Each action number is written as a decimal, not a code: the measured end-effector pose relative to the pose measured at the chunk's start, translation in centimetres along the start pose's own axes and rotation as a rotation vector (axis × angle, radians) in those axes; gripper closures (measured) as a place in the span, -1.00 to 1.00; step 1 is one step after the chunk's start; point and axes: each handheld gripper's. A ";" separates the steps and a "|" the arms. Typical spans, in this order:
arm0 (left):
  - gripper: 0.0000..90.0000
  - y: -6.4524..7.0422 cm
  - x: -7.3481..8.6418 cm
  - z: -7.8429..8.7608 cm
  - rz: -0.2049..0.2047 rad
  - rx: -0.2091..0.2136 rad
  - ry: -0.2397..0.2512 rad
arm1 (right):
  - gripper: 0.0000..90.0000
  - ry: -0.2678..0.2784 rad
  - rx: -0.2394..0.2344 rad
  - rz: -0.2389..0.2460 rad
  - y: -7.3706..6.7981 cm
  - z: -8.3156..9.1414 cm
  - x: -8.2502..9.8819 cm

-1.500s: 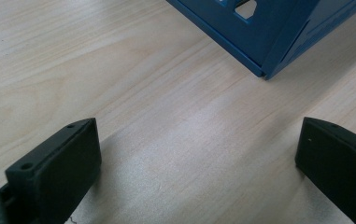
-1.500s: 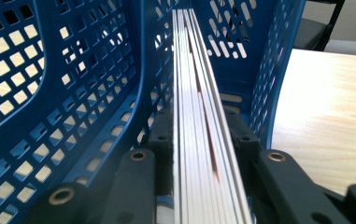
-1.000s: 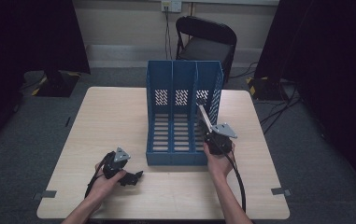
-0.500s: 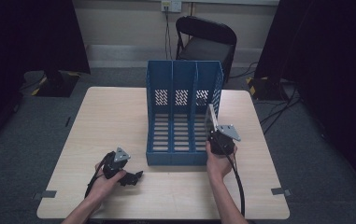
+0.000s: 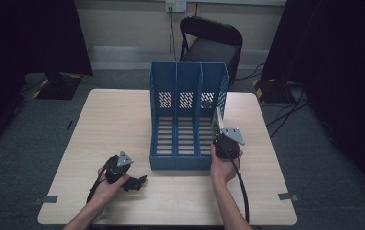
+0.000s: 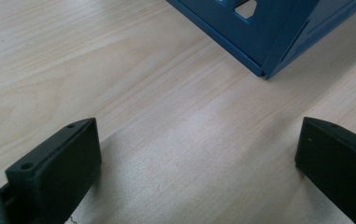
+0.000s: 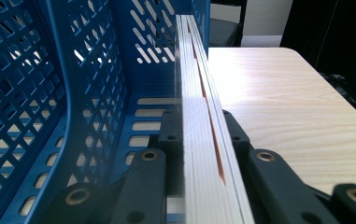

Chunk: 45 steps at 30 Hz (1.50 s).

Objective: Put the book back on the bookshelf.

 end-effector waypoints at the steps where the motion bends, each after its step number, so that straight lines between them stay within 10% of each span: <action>1: -1.00 0.0 0.0 0.0 0.000 0.000 0.000 | 0.68 -0.001 0.001 -0.001 0.0 0.0 0.0; 25: -1.00 0.0 0.0 0.0 0.000 0.000 0.001 | 0.55 -0.003 -0.018 0.052 0.2 -0.1 -0.1; 45: -1.00 0.0 0.0 0.0 0.000 0.000 0.001 | -0.10 -0.003 -0.141 0.032 1.1 -0.4 -0.4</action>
Point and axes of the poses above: each handheld gripper's, and its own axes: z roughly backward along the jaws, x roughly out of its underside, y roughly to its right, and after that the axes turned 4 degrees about -x, right-handed
